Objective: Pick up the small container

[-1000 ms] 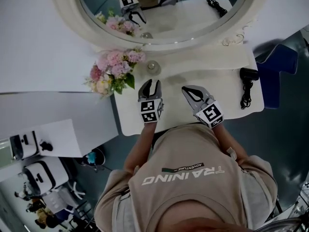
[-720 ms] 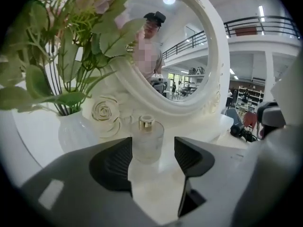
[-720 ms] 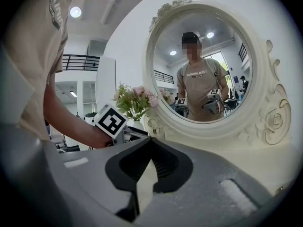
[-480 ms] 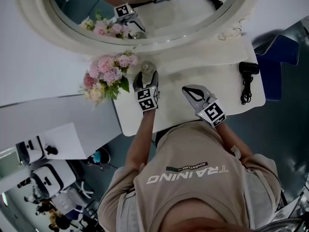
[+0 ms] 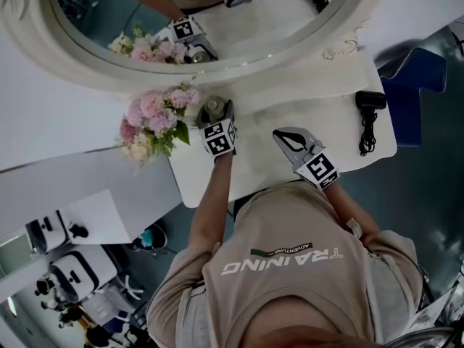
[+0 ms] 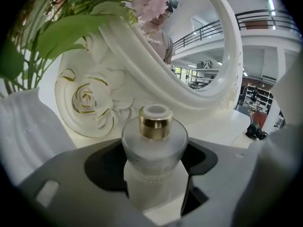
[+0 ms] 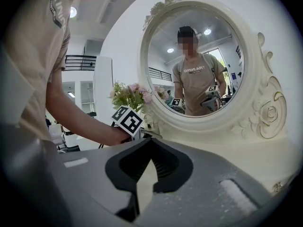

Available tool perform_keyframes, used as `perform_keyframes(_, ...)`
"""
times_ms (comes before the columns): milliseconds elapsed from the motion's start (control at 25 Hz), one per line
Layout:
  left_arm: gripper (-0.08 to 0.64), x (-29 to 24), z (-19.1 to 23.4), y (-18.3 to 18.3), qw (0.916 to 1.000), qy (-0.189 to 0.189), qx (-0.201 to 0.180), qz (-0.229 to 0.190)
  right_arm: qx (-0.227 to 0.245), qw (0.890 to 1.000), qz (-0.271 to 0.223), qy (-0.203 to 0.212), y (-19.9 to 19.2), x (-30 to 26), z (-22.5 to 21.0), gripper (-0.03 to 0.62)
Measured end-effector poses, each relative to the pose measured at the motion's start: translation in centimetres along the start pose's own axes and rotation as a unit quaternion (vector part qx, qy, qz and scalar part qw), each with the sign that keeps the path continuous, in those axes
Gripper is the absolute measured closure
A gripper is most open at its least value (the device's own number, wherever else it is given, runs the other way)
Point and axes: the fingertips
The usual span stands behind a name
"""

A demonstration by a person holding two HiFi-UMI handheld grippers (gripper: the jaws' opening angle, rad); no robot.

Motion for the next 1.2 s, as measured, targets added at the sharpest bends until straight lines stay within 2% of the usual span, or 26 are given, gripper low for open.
perform_keyframes(600, 0.202, -1.4, -0.2, 0.1, 0.9999, -0.008, -0.005, 0.004, -0.002, 1.0, 0.005, -0.01, 0.2, -0.5, -0.3, 0.589)
perform_keyframes(920, 0.204, -0.1, -1.9, -0.7, 0.9983, -0.048, -0.032, 0.008, 0.004, 1.0, 0.007, -0.014, 0.6, -0.7, 0.7, 0.589)
perform_keyframes(1040, 0.204, 1.2, -3.0, -1.0, 0.9964, -0.068, -0.051, 0.003, 0.007, 1.0, 0.007, -0.017, 0.8, -0.8, 1.0, 0.589)
perform_keyframes(1200, 0.204, 3.7, -4.1, -0.9, 0.9935, -0.1, -0.054, -0.001, 0.01, 1.0, 0.009, -0.025, 0.9, -1.1, 1.4, 0.589)
Point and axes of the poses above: the fingertips, and each gripper's own axes: x backward along the fingers, z to its left, y out of its top, and after that the axes turned 1 degree about -z, right-handed
